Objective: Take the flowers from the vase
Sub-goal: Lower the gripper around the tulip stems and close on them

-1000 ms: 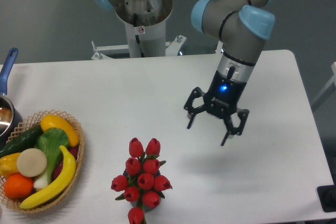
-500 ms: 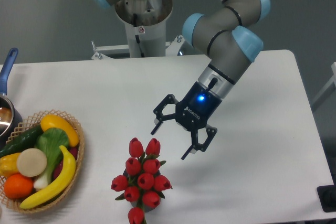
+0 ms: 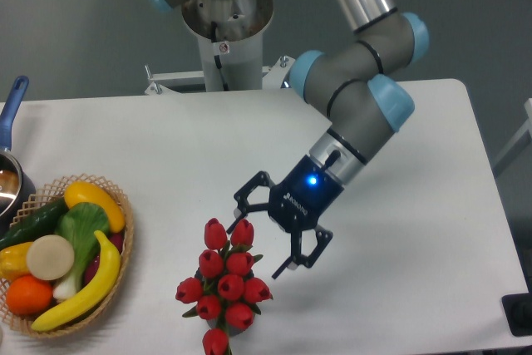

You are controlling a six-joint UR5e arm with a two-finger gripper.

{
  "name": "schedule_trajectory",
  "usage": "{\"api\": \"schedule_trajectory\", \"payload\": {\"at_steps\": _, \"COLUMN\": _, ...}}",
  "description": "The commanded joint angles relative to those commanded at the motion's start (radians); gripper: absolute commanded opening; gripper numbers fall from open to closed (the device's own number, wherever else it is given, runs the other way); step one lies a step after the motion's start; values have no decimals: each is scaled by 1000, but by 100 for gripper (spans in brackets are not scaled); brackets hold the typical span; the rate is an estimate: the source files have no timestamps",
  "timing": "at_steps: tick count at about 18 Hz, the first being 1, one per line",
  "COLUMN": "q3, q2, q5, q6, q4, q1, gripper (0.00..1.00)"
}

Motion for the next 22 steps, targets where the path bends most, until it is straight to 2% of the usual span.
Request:
{"api": "schedule_trajectory", "payload": {"at_steps": 3, "q3": 3, "q2": -20, "q5": -15, "q6": 0, "q4": 24, "q1": -17, "gripper": 100}}
{"api": "schedule_trajectory", "payload": {"at_steps": 14, "q3": 8, "q2": -57, "q5": -37, "q6": 0, "q4": 25, "q1": -90, "gripper": 99}}
{"api": "schedule_trajectory", "payload": {"at_steps": 15, "q3": 8, "q2": -57, "q5": -37, "q6": 0, "q4": 25, "q1": -92, "gripper": 90}}
{"api": "schedule_trajectory", "payload": {"at_steps": 16, "q3": 8, "q2": -57, "q5": -37, "q6": 0, "q4": 25, "q1": -94, "gripper": 77}}
{"api": "schedule_trajectory", "payload": {"at_steps": 19, "q3": 9, "q2": -54, "q5": -37, "q6": 0, "q4": 25, "q1": -95, "gripper": 27}}
{"api": "schedule_trajectory", "payload": {"at_steps": 20, "q3": 11, "q2": -54, "q5": -37, "q6": 0, "q4": 26, "q1": -95, "gripper": 15}}
{"api": "schedule_trajectory", "payload": {"at_steps": 21, "q3": 14, "q2": -54, "q5": -37, "q6": 0, "q4": 26, "q1": -94, "gripper": 7}}
{"api": "schedule_trajectory", "payload": {"at_steps": 22, "q3": 15, "q2": -54, "q5": -37, "q6": 0, "q4": 26, "q1": -91, "gripper": 4}}
